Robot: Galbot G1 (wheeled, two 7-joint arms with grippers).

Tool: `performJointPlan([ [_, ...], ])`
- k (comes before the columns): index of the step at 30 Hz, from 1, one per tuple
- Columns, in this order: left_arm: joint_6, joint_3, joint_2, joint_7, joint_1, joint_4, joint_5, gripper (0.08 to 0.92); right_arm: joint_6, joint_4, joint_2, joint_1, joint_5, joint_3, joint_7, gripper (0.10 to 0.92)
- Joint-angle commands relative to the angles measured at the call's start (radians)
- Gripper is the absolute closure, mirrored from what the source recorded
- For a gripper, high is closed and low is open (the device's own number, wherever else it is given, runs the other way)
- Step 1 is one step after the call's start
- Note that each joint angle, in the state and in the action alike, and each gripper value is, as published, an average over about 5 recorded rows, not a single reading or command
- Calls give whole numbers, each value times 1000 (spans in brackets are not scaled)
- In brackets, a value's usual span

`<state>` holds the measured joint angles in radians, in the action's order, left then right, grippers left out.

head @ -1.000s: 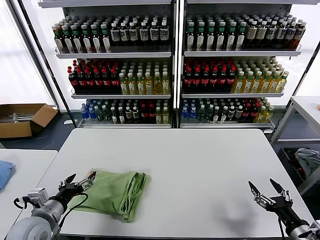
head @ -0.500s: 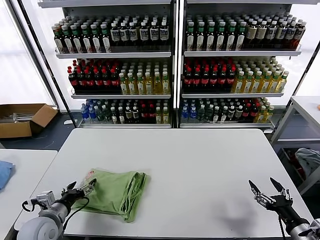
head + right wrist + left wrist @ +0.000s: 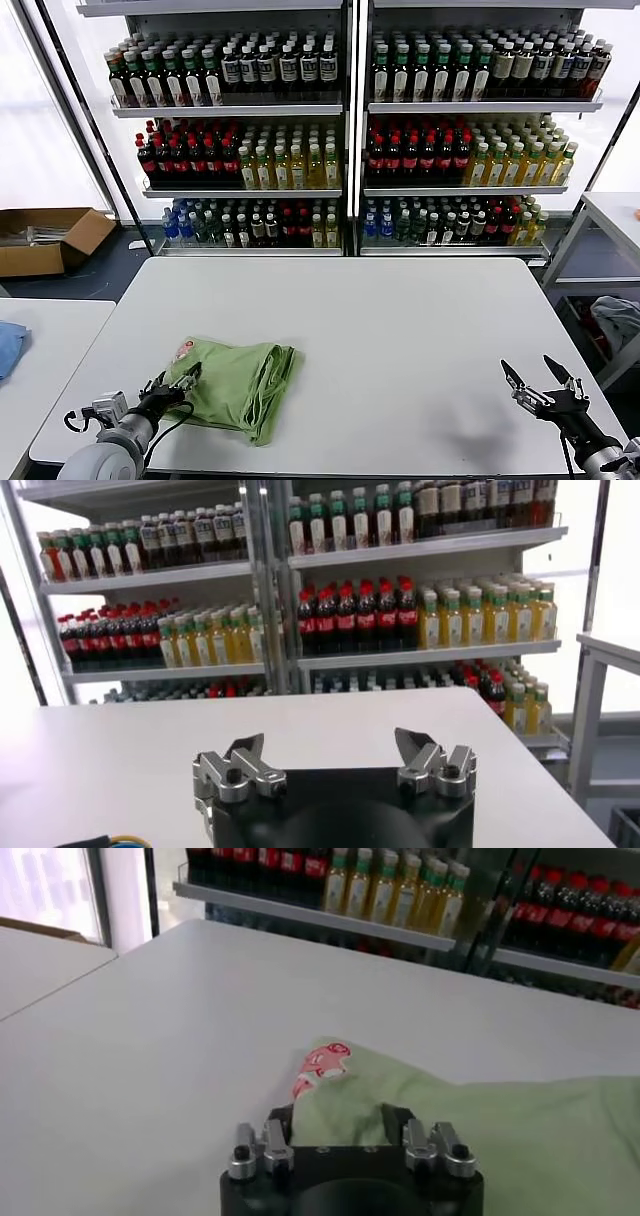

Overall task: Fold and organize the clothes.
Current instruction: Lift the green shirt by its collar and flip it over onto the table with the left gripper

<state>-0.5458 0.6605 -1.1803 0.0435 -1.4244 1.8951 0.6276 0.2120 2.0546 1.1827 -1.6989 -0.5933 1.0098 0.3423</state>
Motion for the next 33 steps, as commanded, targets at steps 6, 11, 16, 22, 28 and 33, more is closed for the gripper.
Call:
performJointPlan([
  [6,47,10,-43,43,-9,-9,-17,615,0,1,-5,-2,-3,6,0,203],
  [11,52,81,-55,86,-13,15,4,753,2,0,-3,7,-6,10,-1,203],
  [16,40,249,-33,128,-23,50,65,857,3,-3,-6,11,-12,18,-1,203],
  [22,20,489,109,140,-64,30,135,861,1,-8,-3,13,-14,14,-1,203],
  [28,5,625,221,147,-103,45,175,861,4,-4,3,24,-14,-1,-3,203],
  [33,-4,611,225,156,-104,153,146,861,7,7,6,25,-17,-3,-5,203],
])
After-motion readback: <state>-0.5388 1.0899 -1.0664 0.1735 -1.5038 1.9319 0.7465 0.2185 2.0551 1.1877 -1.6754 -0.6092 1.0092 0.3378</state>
